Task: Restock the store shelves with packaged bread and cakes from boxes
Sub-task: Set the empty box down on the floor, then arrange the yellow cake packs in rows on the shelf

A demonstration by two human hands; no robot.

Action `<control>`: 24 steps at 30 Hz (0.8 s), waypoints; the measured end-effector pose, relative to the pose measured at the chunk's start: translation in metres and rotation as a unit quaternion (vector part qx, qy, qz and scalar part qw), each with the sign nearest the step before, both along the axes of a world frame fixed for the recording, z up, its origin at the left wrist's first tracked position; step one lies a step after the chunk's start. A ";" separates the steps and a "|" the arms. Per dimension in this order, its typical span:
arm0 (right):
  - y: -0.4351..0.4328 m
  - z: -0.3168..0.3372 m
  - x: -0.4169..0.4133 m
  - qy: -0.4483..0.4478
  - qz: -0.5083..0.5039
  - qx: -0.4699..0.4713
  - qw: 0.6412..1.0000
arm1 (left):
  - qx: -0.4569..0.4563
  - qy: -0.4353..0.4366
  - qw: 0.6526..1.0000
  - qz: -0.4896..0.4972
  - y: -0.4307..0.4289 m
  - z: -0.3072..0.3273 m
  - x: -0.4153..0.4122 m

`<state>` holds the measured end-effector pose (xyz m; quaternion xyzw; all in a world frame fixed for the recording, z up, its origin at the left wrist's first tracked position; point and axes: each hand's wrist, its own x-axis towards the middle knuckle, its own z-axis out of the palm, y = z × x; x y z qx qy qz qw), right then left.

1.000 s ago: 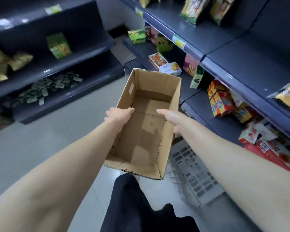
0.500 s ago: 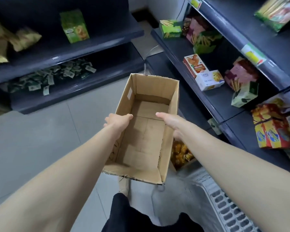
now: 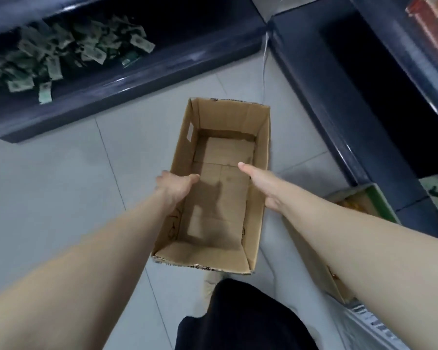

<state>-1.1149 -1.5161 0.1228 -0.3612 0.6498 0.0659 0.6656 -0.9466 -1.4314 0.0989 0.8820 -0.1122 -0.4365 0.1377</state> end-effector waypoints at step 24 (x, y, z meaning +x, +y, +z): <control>0.027 -0.110 -0.237 0.198 -0.239 -0.126 0.942 | -0.082 0.126 0.944 -0.294 -0.076 -0.045 -0.243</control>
